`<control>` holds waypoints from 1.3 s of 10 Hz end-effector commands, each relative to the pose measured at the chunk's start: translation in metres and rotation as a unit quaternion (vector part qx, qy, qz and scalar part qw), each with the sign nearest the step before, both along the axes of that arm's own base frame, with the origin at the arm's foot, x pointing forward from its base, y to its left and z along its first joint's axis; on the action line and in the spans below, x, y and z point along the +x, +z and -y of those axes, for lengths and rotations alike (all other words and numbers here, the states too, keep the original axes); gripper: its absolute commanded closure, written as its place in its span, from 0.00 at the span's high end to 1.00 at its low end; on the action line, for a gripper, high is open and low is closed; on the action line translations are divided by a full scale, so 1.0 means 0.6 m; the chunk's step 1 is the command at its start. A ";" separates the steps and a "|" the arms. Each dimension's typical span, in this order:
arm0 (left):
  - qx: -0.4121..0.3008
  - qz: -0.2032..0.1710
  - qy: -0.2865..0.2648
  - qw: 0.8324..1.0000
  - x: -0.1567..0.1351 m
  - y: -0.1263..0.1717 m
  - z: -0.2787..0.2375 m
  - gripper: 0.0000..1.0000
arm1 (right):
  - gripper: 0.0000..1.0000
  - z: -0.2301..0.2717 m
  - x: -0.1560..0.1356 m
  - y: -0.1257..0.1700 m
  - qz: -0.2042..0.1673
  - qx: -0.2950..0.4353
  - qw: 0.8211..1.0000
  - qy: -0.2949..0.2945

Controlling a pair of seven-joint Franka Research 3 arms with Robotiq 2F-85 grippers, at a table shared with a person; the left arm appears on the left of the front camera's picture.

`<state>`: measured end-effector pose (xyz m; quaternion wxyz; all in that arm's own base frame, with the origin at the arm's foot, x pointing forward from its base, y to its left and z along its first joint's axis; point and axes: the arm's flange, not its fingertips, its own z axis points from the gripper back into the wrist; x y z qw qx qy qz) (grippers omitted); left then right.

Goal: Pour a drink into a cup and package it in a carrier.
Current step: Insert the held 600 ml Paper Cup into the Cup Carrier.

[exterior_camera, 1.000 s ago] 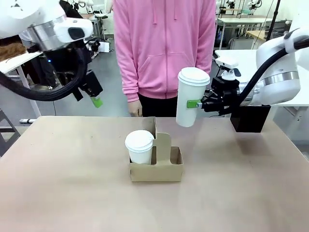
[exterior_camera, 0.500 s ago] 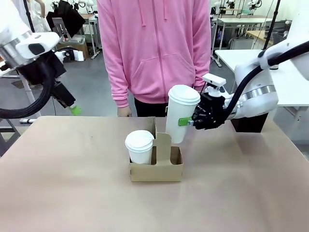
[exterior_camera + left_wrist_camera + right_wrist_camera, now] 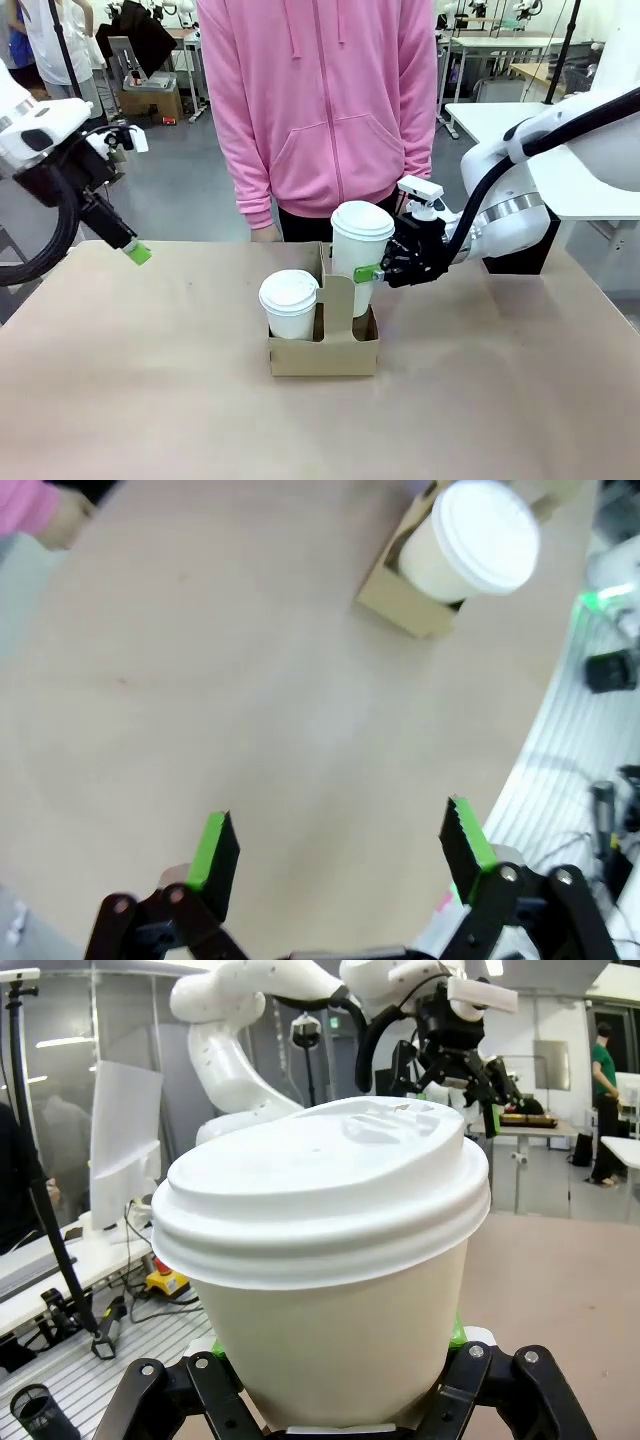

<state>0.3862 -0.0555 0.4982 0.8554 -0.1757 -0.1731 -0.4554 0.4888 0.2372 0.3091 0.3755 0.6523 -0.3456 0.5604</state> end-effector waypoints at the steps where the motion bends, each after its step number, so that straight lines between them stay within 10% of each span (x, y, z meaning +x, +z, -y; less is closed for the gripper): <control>1: -0.026 0.008 -0.014 1.000 -0.010 -0.019 -0.024 1.00 | 0.80 0.001 0.000 -0.007 0.014 -0.010 1.000 0.011; 13: -0.007 -0.009 -0.007 1.000 -0.011 -0.038 -0.030 1.00 | 0.80 -0.016 -0.009 -0.112 0.021 -0.045 0.997 0.052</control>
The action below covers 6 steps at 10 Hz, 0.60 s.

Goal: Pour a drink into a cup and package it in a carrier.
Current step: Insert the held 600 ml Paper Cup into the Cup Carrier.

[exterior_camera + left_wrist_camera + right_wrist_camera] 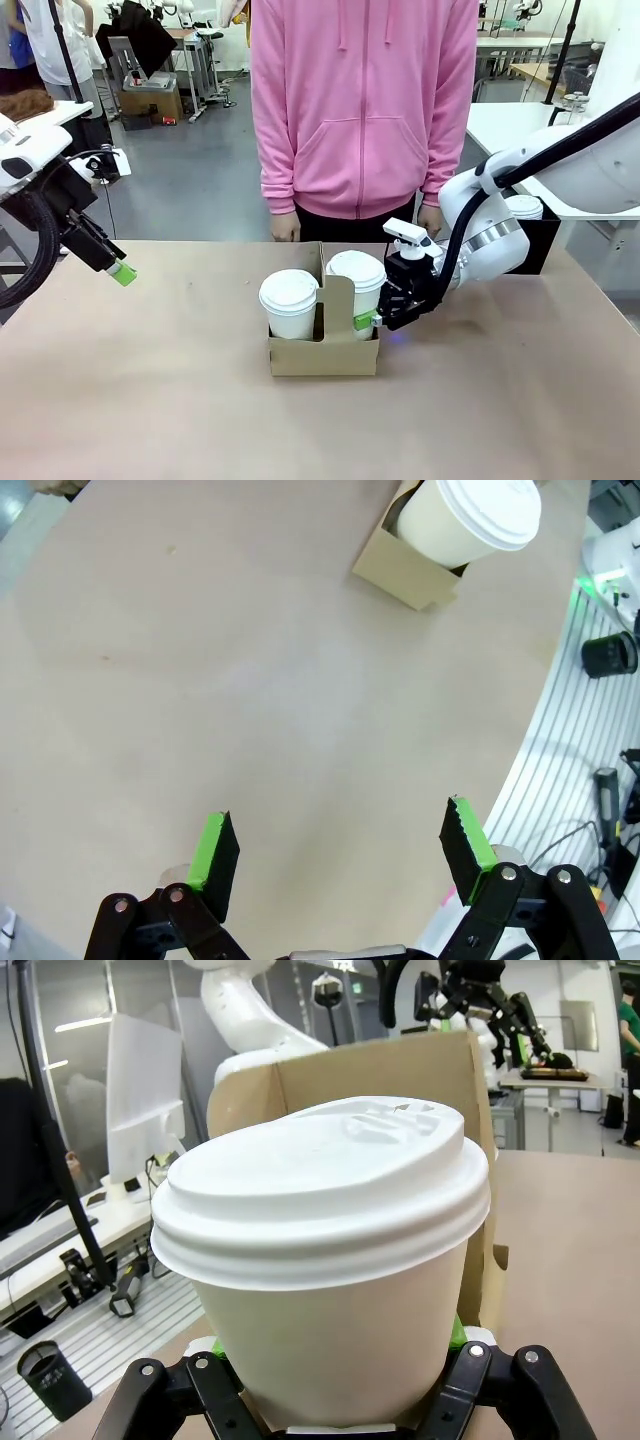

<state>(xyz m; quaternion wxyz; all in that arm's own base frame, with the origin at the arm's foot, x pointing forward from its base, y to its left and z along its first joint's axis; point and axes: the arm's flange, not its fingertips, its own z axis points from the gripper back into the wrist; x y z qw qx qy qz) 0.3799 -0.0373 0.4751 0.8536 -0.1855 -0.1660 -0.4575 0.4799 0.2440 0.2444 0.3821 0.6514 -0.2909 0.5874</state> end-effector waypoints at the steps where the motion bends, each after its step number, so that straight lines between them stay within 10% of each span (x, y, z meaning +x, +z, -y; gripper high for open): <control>1: -0.002 0.001 -0.001 1.000 -0.001 0.000 0.000 1.00 | 0.80 -0.004 0.004 -0.009 0.028 0.001 0.999 0.015; 4: -0.002 0.001 -0.001 1.000 -0.001 0.000 0.000 1.00 | 0.80 -0.004 0.005 -0.022 0.044 0.003 0.999 0.013; 6: -0.002 0.001 -0.001 1.000 -0.001 0.000 0.000 1.00 | 1.00 -0.001 0.004 -0.015 0.059 -0.002 0.998 0.000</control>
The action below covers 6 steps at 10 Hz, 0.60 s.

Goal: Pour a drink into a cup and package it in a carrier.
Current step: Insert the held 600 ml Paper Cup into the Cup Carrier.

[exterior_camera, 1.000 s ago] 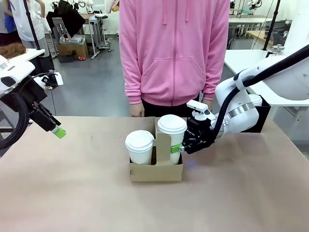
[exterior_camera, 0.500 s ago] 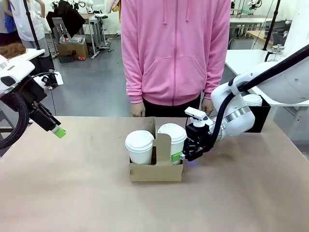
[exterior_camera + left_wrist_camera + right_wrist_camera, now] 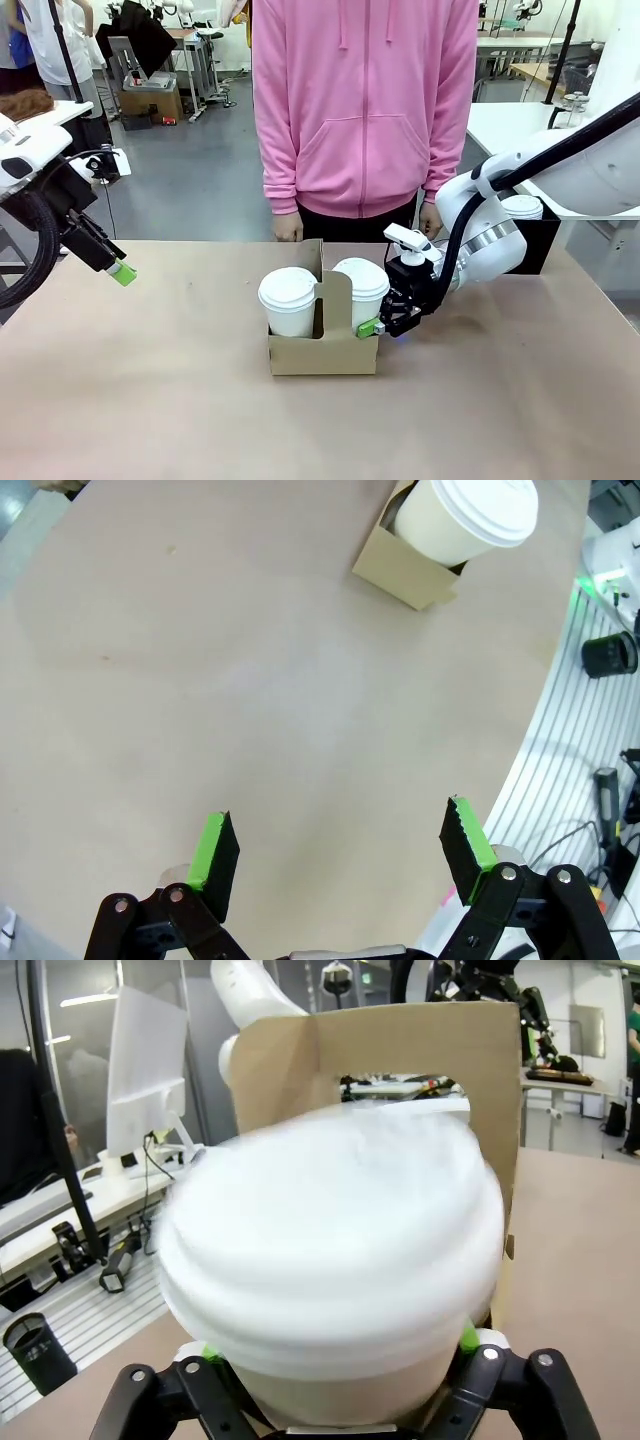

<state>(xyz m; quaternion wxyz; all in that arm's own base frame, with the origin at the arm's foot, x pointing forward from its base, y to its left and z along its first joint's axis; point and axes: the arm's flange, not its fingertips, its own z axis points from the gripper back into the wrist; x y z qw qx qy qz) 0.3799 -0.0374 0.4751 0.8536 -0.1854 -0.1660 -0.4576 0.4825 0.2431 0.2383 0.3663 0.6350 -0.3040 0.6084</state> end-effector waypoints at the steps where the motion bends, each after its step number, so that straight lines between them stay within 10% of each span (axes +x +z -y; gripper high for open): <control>1: -0.002 0.001 -0.001 1.000 -0.001 0.000 0.000 1.00 | 1.00 0.005 -0.003 0.004 0.030 -0.010 0.999 -0.006; 6: -0.002 0.001 -0.001 1.000 -0.001 0.000 0.000 1.00 | 1.00 0.112 0.007 0.068 0.042 -0.024 0.997 -0.068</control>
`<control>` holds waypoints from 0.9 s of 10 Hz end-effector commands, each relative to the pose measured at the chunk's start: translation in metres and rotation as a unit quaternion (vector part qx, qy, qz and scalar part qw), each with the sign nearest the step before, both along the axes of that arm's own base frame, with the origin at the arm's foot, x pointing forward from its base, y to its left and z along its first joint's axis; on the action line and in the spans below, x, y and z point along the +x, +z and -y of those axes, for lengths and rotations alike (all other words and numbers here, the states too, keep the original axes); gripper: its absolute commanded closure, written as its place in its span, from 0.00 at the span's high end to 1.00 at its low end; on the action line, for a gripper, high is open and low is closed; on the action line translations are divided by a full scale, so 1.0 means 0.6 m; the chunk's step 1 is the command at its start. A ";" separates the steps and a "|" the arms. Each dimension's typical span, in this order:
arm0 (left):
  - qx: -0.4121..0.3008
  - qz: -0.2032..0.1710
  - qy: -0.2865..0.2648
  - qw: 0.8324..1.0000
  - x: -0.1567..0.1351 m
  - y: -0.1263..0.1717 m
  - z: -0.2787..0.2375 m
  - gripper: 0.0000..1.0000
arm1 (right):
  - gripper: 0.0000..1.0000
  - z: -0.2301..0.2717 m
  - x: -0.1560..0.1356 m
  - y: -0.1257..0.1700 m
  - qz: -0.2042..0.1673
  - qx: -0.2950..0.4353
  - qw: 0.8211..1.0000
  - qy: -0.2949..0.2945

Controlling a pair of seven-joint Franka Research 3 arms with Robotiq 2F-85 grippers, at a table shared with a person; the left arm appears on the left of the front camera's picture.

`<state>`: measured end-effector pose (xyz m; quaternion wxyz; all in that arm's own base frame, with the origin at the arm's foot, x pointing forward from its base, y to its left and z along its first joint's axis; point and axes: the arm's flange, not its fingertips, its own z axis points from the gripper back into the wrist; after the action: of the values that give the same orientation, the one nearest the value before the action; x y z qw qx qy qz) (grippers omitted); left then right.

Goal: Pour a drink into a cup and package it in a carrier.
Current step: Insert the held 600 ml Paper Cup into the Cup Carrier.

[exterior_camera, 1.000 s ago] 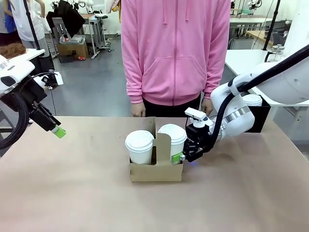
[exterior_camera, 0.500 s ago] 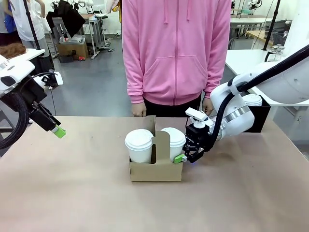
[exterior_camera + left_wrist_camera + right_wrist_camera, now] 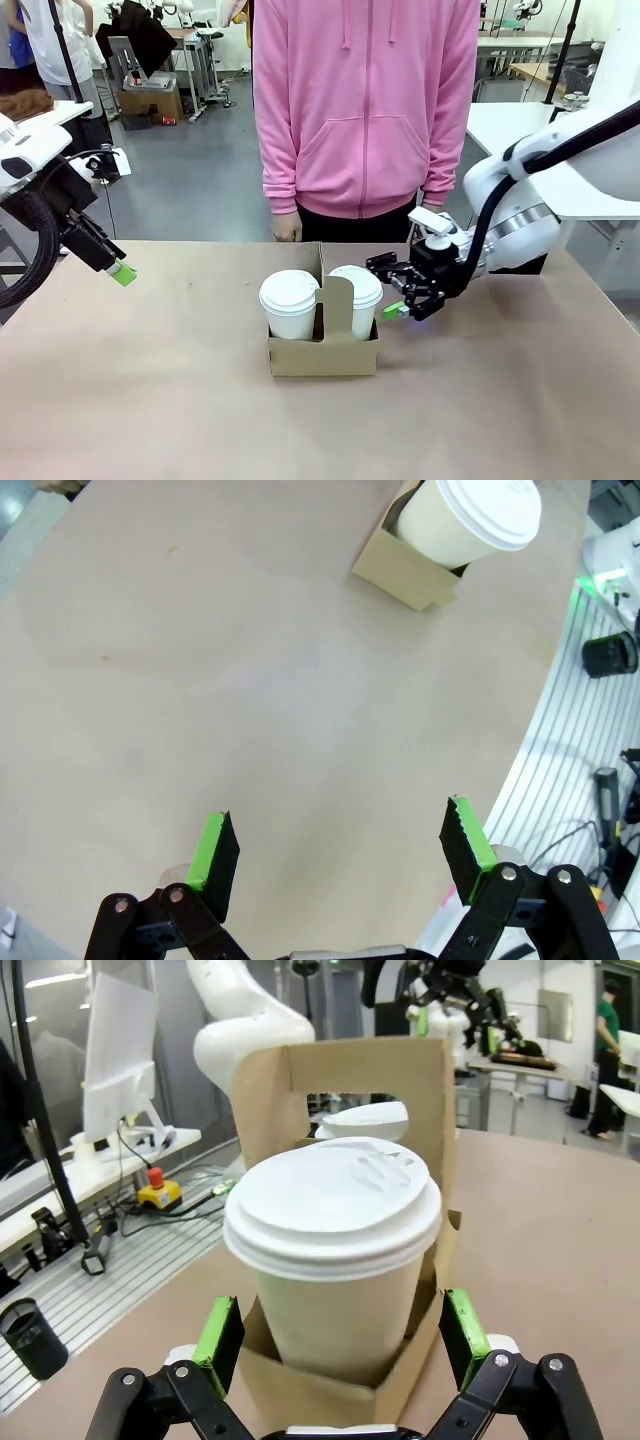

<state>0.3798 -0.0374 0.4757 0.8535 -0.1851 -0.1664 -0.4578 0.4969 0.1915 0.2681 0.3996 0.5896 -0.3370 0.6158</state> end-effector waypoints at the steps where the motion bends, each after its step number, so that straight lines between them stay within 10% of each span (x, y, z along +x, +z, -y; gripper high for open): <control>1: -0.002 0.000 -0.001 1.000 -0.001 -0.001 0.000 1.00 | 1.00 0.063 -0.014 0.041 0.012 -0.012 0.999 -0.046; 9: -0.002 0.000 -0.001 1.000 -0.001 -0.001 0.000 1.00 | 1.00 0.407 -0.130 0.196 -0.138 -0.160 0.904 -0.373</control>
<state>0.3795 -0.0379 0.4765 0.8534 -0.1839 -0.1666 -0.4585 0.4324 -0.0596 0.3796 0.7062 0.4372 -0.3880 0.3996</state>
